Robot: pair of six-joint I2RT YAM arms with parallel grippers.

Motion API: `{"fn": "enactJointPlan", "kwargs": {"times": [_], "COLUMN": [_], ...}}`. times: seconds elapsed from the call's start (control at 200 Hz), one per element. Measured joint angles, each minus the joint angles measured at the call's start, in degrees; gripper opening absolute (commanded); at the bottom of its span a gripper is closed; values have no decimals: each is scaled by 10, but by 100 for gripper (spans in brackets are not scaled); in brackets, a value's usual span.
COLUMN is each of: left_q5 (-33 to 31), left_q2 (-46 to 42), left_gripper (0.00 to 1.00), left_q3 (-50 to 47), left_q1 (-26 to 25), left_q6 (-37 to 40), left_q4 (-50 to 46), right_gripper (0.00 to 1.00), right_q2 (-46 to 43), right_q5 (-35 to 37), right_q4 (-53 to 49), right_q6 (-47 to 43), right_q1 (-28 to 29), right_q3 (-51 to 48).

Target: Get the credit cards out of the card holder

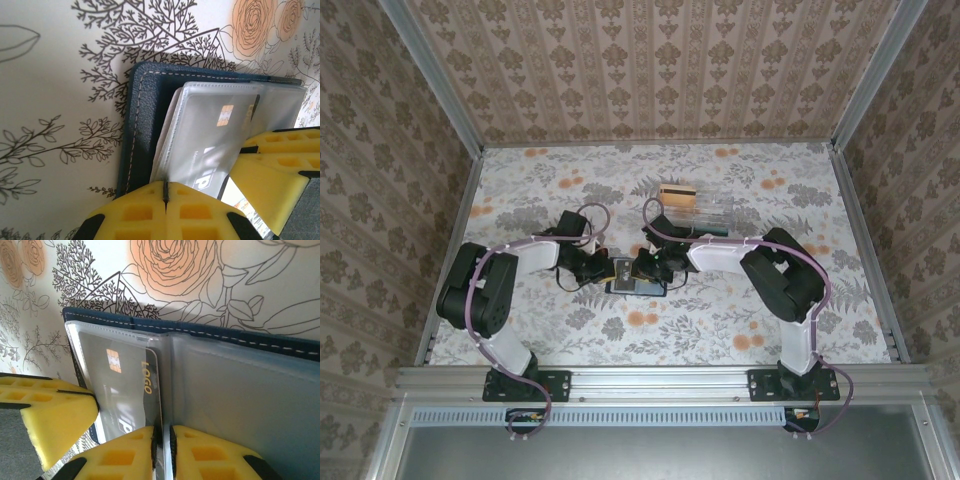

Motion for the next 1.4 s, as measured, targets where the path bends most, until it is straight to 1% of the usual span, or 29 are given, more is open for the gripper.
{"fn": "enactJointPlan", "kwargs": {"times": [0.025, 0.115, 0.185, 0.395, 0.72, 0.775, 0.88, 0.925, 1.33, 1.4], "left_q5": [0, 0, -1, -5, -9, -9, -9, -9, -10, -10], "left_q2": [0, 0, 0, 0, 0, 0, 0, 0, 0, 0], "left_gripper": [0, 0, 0, 0, 0, 0, 0, 0, 0, 0], "left_q3": [0, 0, 0, 0, 0, 0, 0, 0, 0, 0], "left_q1": [0, 0, 0, 0, -3, -3, -3, -3, -7, -7], "left_q6": [0, 0, 0, 0, 0, 0, 0, 0, 0, 0], "left_q4": [0, 0, 0, 0, 0, 0, 0, 0, 0, 0], "right_gripper": [19, 12, 0, 0, 0, 9, 21, 24, 25, 23], "right_q2": [0, 1, 1, 0, -30, -32, -32, -32, -16, -14], "right_q5": [-2, -5, -6, -7, -10, -12, -20, -21, -35, -37], "right_q4": [1, 4, 5, 10, 32, 34, 42, 48, 89, 93], "right_q6": [1, 7, 9, 12, 12, 12, 13, 14, 31, 34], "right_q1": [0, 0, 0, -1, -16, -17, -17, -17, -17, -16], "right_q3": [0, 0, 0, -4, -50, -52, -55, -55, -55, -55]}}
